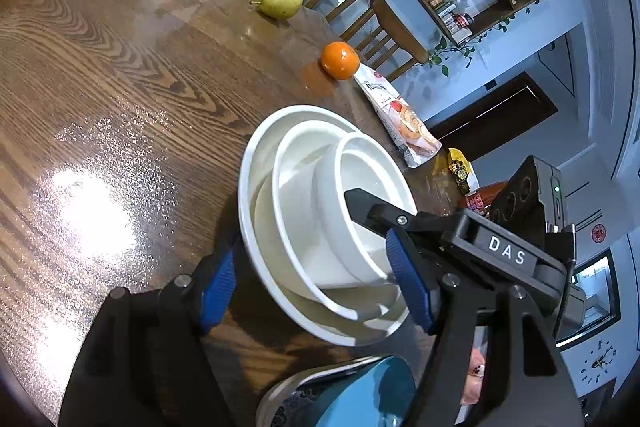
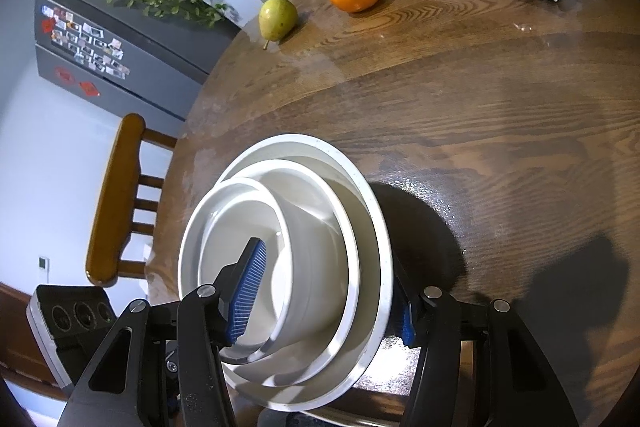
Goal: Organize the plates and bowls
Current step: 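Lift the bowl stack and carry it over the teal plate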
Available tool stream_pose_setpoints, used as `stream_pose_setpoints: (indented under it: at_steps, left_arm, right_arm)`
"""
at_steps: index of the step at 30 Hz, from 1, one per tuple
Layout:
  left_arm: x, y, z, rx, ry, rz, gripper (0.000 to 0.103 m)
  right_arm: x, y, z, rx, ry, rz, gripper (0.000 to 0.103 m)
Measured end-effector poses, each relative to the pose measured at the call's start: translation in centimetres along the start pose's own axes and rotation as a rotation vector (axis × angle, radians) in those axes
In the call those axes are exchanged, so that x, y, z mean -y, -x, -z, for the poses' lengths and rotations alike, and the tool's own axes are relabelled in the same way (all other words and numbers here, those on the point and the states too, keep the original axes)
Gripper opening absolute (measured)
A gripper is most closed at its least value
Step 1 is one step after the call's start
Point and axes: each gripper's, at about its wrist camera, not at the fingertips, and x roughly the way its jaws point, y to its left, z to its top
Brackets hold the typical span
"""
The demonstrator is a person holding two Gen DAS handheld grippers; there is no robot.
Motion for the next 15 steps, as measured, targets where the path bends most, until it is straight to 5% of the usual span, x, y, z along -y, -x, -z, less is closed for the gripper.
stream_pose_setpoints:
  at_steps: [15]
  left_arm:
    - [0.6, 0.7, 0.3, -0.004, -0.008, 0.016, 0.070]
  right_arm:
    - [-0.5, 1.3, 0.6, 0.021, 0.011, -0.004, 0.058]
